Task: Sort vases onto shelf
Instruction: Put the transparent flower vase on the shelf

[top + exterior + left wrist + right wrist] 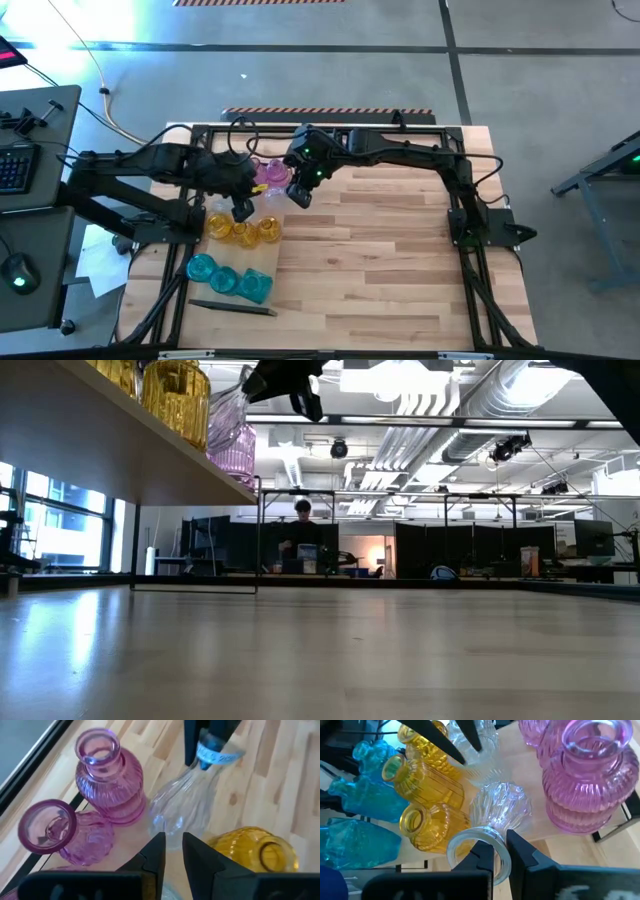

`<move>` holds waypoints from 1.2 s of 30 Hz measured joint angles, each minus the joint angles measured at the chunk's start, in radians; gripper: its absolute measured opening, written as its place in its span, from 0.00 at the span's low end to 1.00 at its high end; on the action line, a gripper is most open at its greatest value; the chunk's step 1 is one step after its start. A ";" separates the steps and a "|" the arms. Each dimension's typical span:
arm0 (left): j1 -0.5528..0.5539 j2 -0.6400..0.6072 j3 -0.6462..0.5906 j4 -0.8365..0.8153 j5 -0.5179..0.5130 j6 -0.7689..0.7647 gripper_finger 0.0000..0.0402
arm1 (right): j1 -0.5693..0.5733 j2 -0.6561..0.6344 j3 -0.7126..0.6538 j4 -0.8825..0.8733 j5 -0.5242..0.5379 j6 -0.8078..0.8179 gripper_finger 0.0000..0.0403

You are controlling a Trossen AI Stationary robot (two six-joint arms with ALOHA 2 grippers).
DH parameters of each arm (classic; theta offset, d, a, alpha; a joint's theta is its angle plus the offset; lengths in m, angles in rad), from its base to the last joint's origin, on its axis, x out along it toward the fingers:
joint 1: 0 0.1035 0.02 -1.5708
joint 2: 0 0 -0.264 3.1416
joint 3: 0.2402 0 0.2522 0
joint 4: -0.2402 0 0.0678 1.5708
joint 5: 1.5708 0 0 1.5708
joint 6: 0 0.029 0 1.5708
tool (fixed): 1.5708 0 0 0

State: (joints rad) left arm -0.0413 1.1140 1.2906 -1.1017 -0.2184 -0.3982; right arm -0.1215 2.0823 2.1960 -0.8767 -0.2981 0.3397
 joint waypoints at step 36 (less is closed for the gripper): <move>0.029 0.097 -0.001 0.027 0.095 -0.044 0.02 | 0.010 0.045 -0.002 0.095 -0.055 -0.005 0.01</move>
State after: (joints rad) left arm -0.0124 1.2110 1.2900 -1.0742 -0.1233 -0.4421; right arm -0.1112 2.1275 2.1937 -0.7816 -0.3527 0.3351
